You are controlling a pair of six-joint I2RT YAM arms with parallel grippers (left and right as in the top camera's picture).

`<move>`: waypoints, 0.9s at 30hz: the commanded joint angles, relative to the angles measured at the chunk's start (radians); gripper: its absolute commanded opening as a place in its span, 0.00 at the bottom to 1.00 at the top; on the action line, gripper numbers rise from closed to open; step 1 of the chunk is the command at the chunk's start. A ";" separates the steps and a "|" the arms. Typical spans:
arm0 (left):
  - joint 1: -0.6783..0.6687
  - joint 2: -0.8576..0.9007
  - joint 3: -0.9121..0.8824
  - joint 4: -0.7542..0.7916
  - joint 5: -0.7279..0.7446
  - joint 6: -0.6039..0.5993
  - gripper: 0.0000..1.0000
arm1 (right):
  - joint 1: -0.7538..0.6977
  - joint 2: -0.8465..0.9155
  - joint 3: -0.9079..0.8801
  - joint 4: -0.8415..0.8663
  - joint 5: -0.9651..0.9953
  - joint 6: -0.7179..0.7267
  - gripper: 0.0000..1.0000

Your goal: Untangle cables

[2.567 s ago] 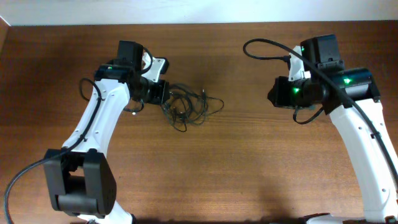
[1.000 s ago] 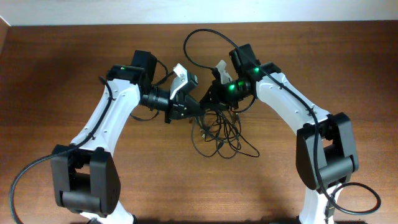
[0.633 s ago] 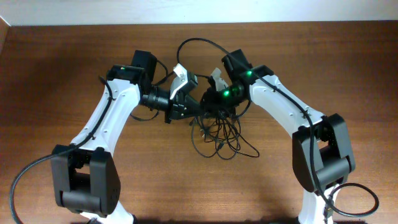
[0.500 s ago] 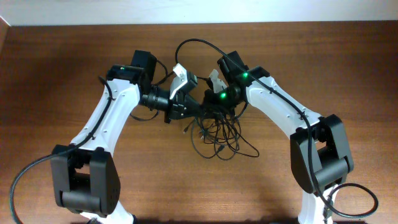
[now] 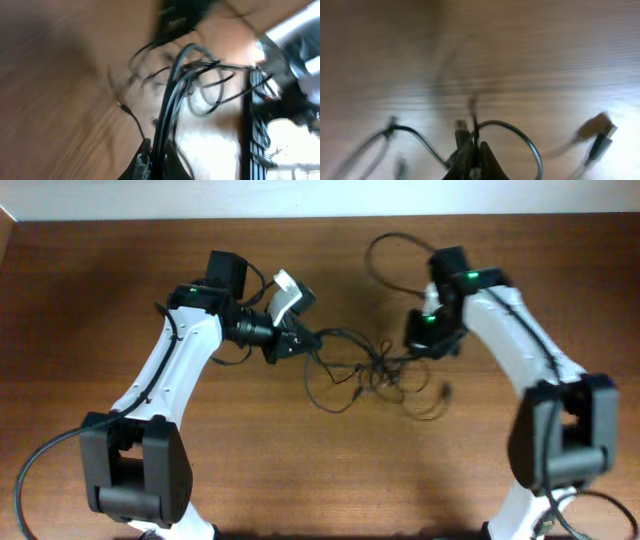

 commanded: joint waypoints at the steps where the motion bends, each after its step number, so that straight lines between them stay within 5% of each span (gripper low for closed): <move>1: 0.031 0.013 0.002 0.033 -0.443 -0.449 0.00 | -0.122 -0.112 -0.004 -0.056 0.206 -0.021 0.04; 3: 0.032 0.016 0.001 0.029 -0.652 -0.592 0.01 | -0.195 -0.117 -0.004 -0.083 0.206 -0.021 0.04; 8: 0.032 0.016 -0.021 0.023 -0.864 -0.752 0.07 | -0.331 -0.116 -0.004 -0.138 0.224 -0.021 0.04; 13: 0.046 0.016 -0.030 0.024 -0.900 -0.834 0.13 | -0.374 -0.116 -0.004 -0.170 0.266 -0.021 0.04; 15: 0.044 0.016 -0.030 0.033 -0.850 -0.838 0.20 | -0.368 -0.116 -0.004 -0.184 0.266 -0.021 0.04; 20: 0.044 0.016 -0.031 0.066 -0.594 -0.663 0.62 | -0.349 -0.116 -0.005 -0.201 0.136 -0.042 0.04; 23: 0.040 0.016 -0.032 0.080 -0.323 -0.537 0.71 | -0.318 -0.116 -0.005 -0.202 -0.122 -0.229 0.04; 27: -0.021 0.016 -0.033 0.108 -0.264 -0.539 0.80 | -0.219 -0.116 -0.008 -0.205 -0.245 -0.235 0.04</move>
